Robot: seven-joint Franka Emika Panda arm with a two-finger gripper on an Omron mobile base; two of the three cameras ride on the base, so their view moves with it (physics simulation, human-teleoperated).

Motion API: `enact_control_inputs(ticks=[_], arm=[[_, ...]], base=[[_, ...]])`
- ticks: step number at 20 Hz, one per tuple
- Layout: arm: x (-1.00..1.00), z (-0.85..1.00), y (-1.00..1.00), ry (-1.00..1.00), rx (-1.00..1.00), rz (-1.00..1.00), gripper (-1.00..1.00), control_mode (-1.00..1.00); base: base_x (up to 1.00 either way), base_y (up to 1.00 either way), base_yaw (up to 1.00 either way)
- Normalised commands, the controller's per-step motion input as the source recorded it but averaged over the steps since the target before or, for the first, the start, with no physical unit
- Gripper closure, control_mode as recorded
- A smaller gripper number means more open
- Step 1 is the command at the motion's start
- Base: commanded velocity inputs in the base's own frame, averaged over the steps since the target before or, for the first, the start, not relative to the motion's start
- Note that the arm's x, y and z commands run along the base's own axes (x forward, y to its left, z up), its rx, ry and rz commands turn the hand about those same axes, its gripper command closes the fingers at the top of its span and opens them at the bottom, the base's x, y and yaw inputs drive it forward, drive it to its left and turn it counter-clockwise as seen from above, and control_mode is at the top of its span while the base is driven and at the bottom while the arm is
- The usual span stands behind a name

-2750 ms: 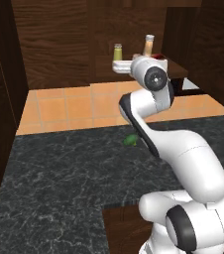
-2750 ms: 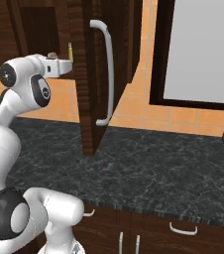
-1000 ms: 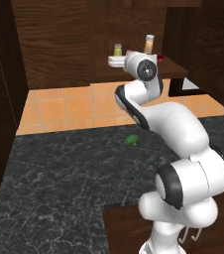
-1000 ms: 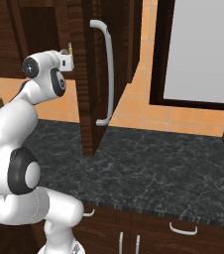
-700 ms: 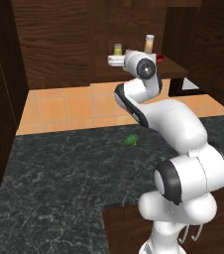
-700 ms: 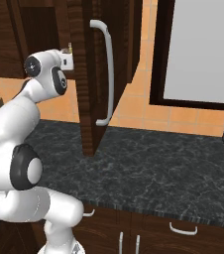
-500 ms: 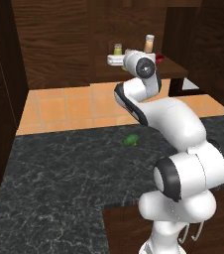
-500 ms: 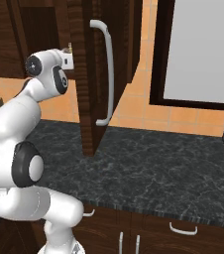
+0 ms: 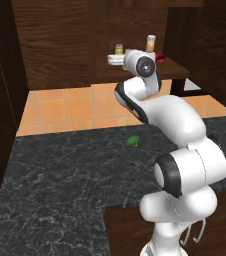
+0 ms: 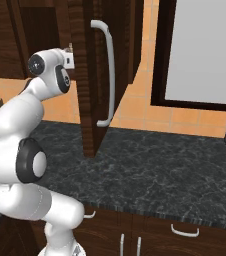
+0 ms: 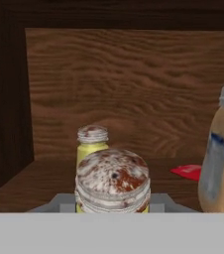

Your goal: Put the shaker and condiment bottle from the counter next to their counterparts in the cabinet.

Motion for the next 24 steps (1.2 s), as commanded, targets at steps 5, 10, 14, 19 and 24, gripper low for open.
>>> enact_control_inputs(ticks=[5,10,14,19,24], arm=[[0.17,-0.13,0.00,0.00,0.00,0.01,1.00,-1.00],[0.11,-0.16,0.00,0.00,0.00,0.01,-1.00,-1.00],[0.04,-0.11,0.00,-0.01,0.00,0.01,-1.00,-1.00],[0.02,-0.04,0.00,-0.01,0.00,0.02,-1.00,-1.00],[0.00,0.00,0.00,-0.02,0.00,0.03,-1.00,-1.00]], base=[[0.00,0.00,0.00],[0.00,0.00,0.00],[0.00,0.00,0.00],[0.00,0.00,0.00],[0.00,0.00,0.00]])
